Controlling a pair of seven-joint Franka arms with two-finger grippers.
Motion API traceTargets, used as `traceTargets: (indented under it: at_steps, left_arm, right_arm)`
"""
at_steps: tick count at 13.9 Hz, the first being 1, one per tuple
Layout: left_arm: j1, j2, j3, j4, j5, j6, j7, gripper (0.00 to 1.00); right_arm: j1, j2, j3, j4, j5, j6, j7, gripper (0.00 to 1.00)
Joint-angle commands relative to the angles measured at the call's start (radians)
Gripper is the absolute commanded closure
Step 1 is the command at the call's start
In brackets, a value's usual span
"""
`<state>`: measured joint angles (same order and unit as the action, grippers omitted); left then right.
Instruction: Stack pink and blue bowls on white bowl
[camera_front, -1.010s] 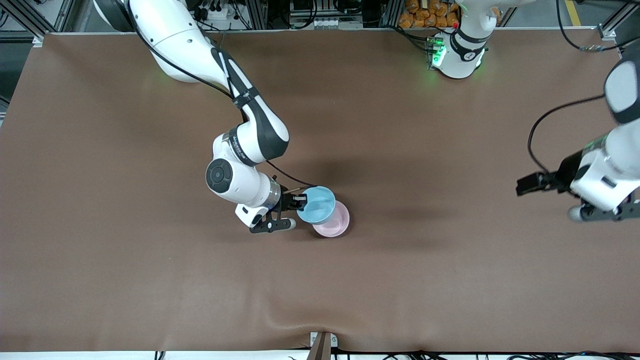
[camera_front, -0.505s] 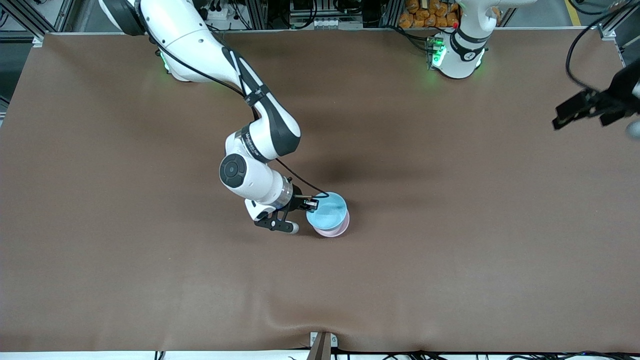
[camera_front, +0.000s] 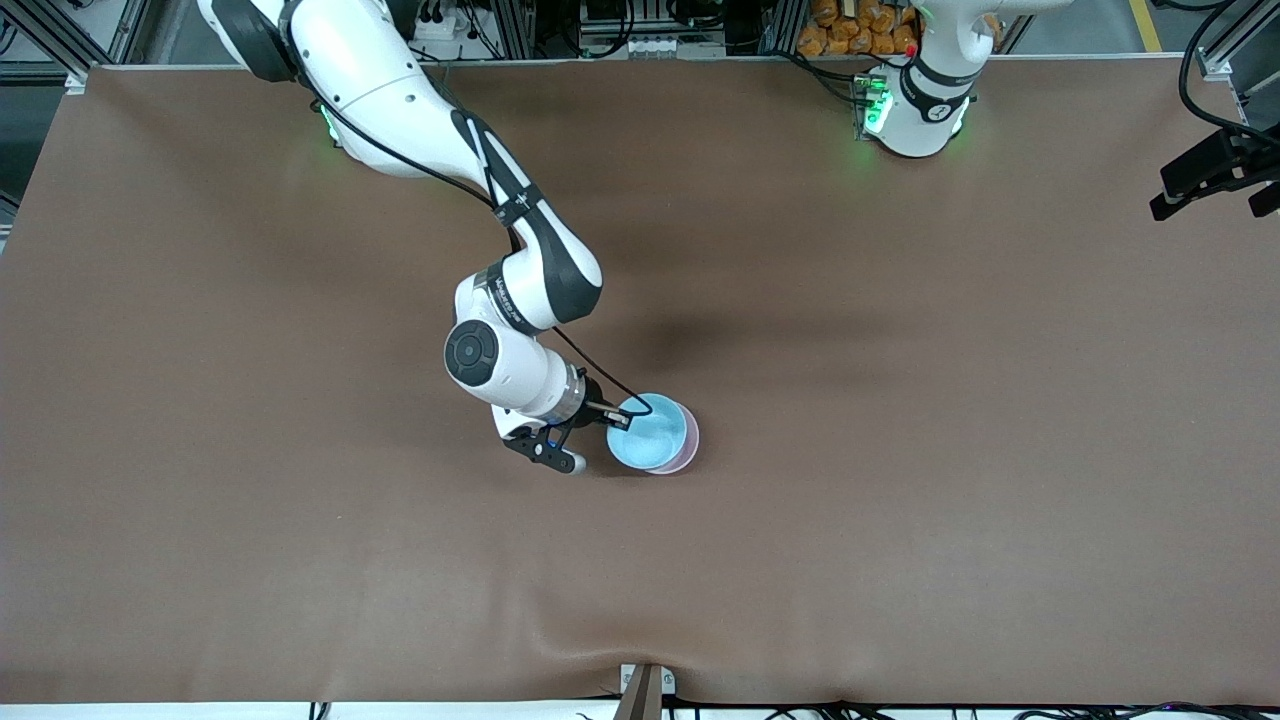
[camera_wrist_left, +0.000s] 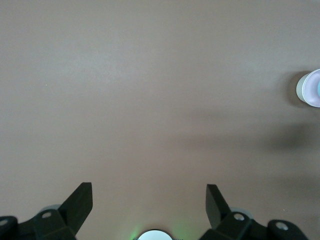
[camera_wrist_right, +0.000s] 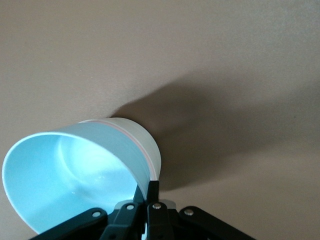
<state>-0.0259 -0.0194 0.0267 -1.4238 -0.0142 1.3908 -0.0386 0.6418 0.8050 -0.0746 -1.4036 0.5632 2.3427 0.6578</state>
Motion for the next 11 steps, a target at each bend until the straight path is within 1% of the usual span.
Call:
traceTargets:
  at_steps: [1, 10, 11]
  left_arm:
    - [-0.002, -0.037, -0.004, -0.041, 0.022, 0.020, 0.016, 0.00]
    - [-0.006, -0.022, -0.013, -0.043, 0.020, 0.030, -0.001, 0.00]
    - [-0.006, -0.017, -0.013, -0.043, 0.019, 0.030, -0.003, 0.00]
  right_arm:
    - [0.009, 0.025, -0.004, 0.040, -0.011, -0.006, 0.031, 1.00]
    - [0.018, 0.031, -0.002, 0.040, -0.009, -0.006, 0.034, 1.00]
    - [0.021, 0.031, -0.002, 0.040, -0.011, -0.006, 0.034, 0.81]
